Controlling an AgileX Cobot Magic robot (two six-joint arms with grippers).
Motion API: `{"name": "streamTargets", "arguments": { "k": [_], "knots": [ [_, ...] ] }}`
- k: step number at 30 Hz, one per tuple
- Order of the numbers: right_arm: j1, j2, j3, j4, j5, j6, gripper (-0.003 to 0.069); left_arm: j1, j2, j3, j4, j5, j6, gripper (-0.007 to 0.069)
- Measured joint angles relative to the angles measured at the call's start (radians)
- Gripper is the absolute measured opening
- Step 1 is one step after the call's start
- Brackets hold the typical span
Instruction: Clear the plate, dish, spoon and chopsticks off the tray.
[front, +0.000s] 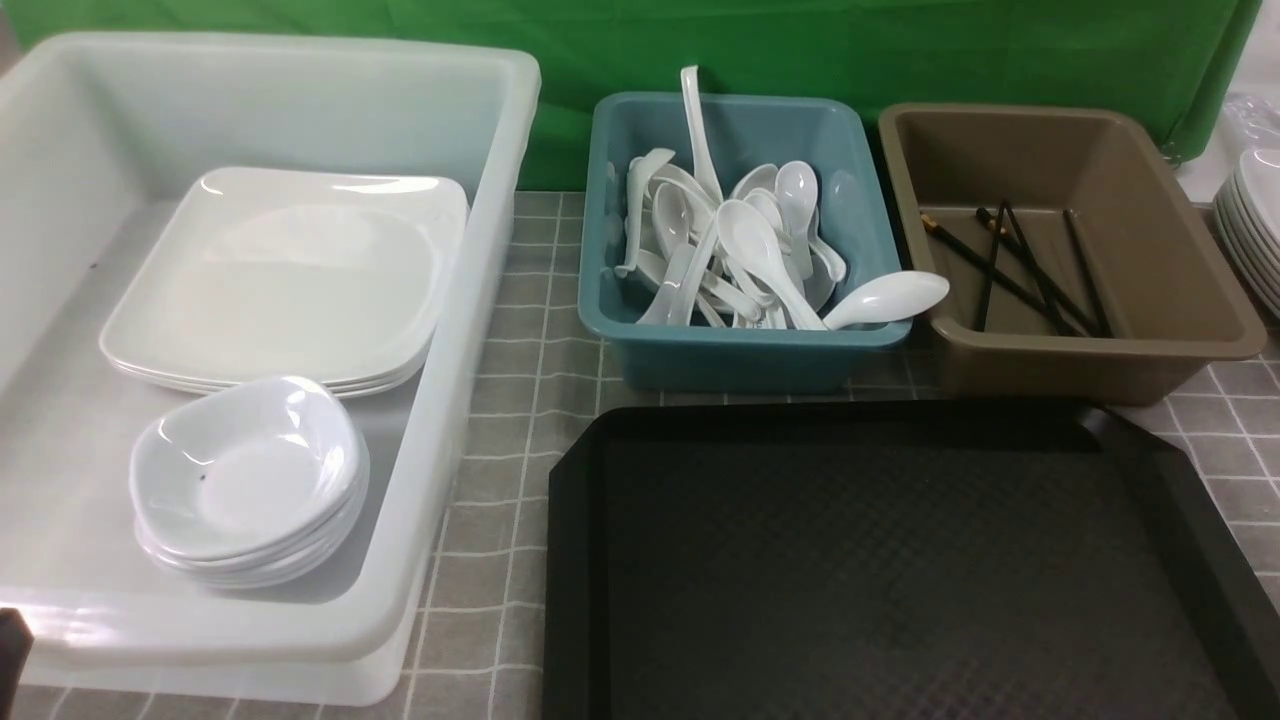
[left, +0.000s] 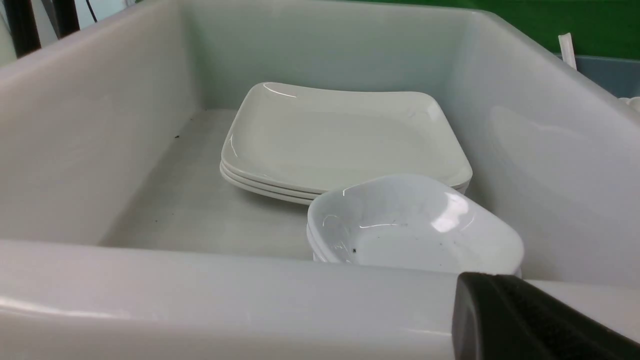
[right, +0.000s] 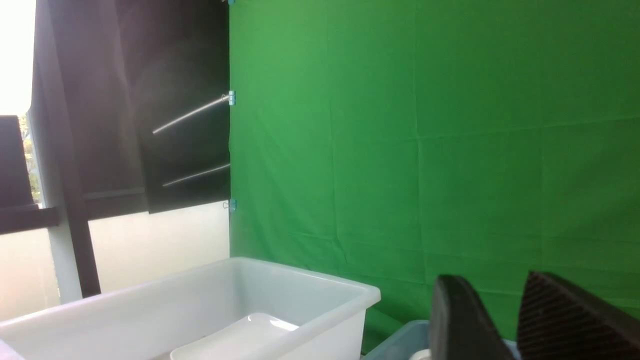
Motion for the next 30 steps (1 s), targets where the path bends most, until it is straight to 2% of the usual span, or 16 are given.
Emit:
{"name": "streamTargets", "arguments": {
  "k": [12,16,19,21,25,30],
  "knots": [
    [0.0,0.0,0.0,0.0,-0.007,0.0,0.0235,0.0,0.0,0.0,0.0,0.0,0.0,0.0008],
    [0.0,0.0,0.001,0.042,-0.01,-0.028,0.0235,0.0,0.0,0.0,0.0,0.0,0.0,0.0008],
    [0.0,0.0,0.001,0.235,-0.011,-0.249,0.0236,0.0,0.0,0.0,0.0,0.0,0.0,0.0008],
    [0.0,0.0,0.001,0.308,-0.011,-0.339,0.0236,0.0,0.0,0.0,0.0,0.0,0.0,0.0008],
    [0.001,0.0,0.001,0.373,-0.006,-0.396,0.0236,0.0,0.0,0.0,0.0,0.0,0.0,0.0008],
    [-0.008,-0.012,0.002,0.383,0.007,-0.406,0.0237,0.0,0.0,0.0,0.0,0.0,-0.001,0.0008]
  ]
}}
